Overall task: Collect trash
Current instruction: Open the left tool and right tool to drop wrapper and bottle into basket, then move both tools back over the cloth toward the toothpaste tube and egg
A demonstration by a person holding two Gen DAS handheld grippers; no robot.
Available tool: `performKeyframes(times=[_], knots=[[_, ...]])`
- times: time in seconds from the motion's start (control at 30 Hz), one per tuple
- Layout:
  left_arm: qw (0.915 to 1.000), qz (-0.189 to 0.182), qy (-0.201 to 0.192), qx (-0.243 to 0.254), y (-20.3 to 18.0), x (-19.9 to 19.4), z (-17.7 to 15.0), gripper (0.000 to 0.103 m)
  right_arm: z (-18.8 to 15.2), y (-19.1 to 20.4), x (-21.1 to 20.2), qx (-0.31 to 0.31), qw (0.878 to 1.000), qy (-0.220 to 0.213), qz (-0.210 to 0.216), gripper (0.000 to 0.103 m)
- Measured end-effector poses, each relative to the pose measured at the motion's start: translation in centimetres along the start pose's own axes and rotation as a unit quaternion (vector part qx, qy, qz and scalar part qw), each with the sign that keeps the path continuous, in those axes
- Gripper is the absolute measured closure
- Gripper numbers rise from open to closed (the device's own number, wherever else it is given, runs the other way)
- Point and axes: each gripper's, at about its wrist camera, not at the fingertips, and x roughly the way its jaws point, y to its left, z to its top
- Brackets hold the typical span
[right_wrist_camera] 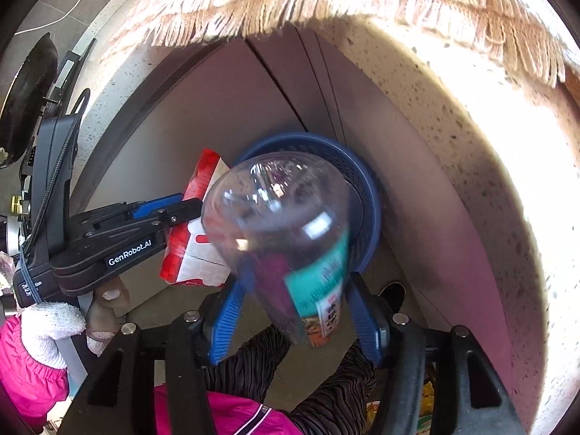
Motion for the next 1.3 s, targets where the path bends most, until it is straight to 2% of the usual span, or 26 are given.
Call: performKeyframes(times=[0.13,0.43,0.63,0.93,1.2,1.3], knots=[[1.0,-0.002,-0.001,-0.001,-0.1,0.3,0.1,0.082,0.3,-0.1,-0.8,-0.005,1.0,-0.003,0.005,0.051],[1.0,0.003,-0.002,-0.006,0.2,0.2,0.6,0.082,0.4,-0.5,-2.3,0.001,1.0,-0.009,0.011,0.048],[0.9999,0.004,-0.015,-0.003,0.4,-1.5,0.2,0.082,0.4,-0.6,-3.0,0.001,1.0,-0.016,0.021,0.048],[0.9985,0.0,-0.053,0.012,0.2,-6.4,0.2,0.082,-0.1,1.0,-6.5,-0.024,0.998,-0.05,0.031,0.046],[0.9948,-0.019,-0.094,0.033,-1.1,-11.2,1.6,0.082,0.0,0.4,-11.9,-0.013,0.993,-0.108,0.039,0.04],[0.9921,-0.027,-0.115,0.042,-1.9,-12.9,2.7,0.072,0.5,-0.4,-14.2,-0.009,0.99,-0.136,0.043,0.039]])
